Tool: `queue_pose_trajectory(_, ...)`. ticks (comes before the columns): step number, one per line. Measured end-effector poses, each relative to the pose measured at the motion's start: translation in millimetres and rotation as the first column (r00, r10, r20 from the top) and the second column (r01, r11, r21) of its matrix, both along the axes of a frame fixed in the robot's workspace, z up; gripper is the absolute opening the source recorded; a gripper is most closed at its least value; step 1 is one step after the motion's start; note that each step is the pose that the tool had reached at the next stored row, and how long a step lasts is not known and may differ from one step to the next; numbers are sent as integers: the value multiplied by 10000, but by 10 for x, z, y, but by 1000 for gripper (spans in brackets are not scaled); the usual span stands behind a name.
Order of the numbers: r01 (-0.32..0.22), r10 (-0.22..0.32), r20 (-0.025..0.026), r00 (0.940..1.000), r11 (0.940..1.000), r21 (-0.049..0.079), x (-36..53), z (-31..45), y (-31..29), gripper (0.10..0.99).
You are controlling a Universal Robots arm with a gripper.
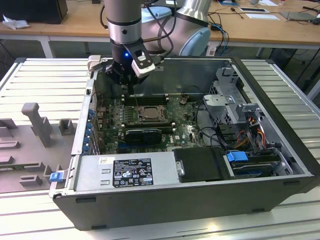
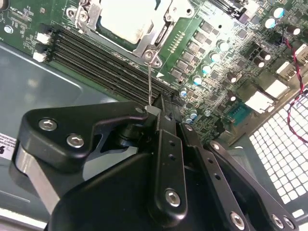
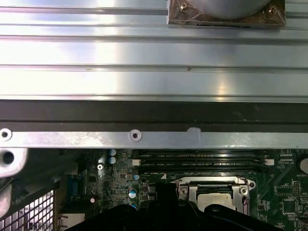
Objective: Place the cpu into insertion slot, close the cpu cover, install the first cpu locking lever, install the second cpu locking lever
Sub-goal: 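Install the first cpu locking lever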
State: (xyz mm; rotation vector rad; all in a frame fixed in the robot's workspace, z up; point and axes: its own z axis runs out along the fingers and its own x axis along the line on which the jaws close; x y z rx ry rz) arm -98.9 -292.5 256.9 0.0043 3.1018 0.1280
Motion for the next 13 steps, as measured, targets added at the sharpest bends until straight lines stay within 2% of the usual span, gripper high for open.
queue_pose_trajectory(13, -1, 1, 1, 10000, 10000, 0, 81, -3, 0, 106)
